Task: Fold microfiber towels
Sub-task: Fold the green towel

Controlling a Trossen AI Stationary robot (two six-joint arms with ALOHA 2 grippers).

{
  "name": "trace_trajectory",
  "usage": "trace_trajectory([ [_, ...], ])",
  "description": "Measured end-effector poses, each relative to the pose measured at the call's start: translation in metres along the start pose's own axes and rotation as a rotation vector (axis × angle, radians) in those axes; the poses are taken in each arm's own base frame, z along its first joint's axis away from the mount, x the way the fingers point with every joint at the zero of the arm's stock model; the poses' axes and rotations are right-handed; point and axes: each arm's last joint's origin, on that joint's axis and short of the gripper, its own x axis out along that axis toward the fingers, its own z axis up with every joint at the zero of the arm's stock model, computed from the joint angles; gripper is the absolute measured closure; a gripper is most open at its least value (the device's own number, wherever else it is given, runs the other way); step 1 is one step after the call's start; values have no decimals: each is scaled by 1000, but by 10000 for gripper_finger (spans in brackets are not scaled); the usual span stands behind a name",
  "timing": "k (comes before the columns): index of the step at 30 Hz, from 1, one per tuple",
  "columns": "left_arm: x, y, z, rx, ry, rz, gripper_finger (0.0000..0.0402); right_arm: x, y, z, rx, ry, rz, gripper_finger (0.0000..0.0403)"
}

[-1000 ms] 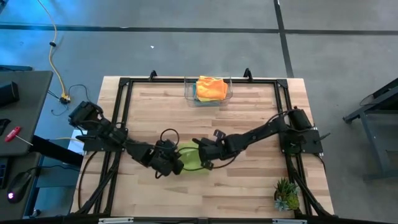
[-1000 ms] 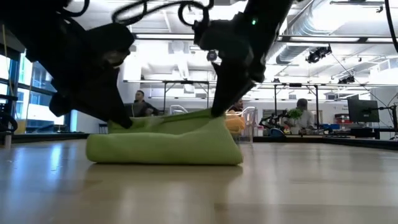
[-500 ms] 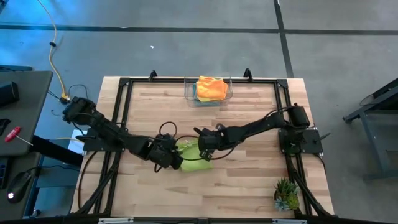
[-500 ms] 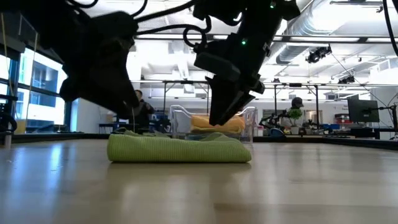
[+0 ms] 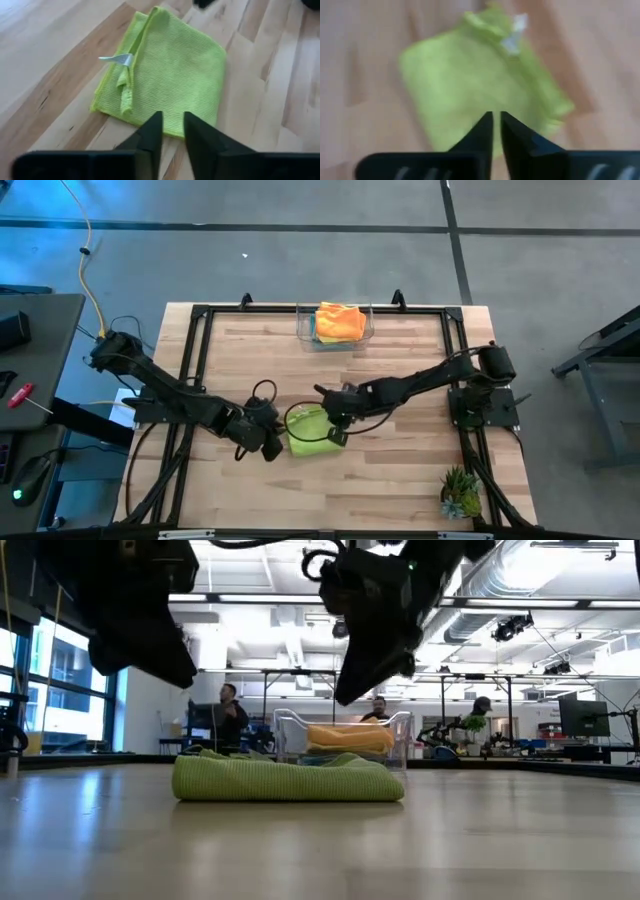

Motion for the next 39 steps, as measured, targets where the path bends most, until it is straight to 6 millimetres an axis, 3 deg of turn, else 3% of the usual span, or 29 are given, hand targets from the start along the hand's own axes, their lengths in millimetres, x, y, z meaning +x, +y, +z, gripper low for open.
trace_trajectory([
  [2, 0, -2, 1, 25, -5, -17, 362, 9, -2, -8, 20, -30, 64, 393],
  [4, 0, -4, 3, 37, -14, -44, 390, 17, -7, -16, 83, -49, 66, 381],
  [6, 1, -3, 5, 7, -20, -45, 393, 21, -13, -23, 152, -51, 30, 369],
  [11, 5, 1, 10, -63, -1, -43, 342, 13, -19, -23, 287, -46, -39, 329],
  [17, 6, 3, 11, -45, 25, -45, 271, 16, -37, -19, 391, -18, -81, 235],
  [23, 6, 3, 1, -28, 52, -69, 254, 30, -48, -21, 420, 35, -66, 181],
  [29, 3, 4, -6, -29, 64, -84, 272, 42, -47, -21, 423, 29, -35, 209],
  [39, 3, 3, -7, -27, 50, -78, 310, 49, -46, -16, 448, -24, 16, 356],
])
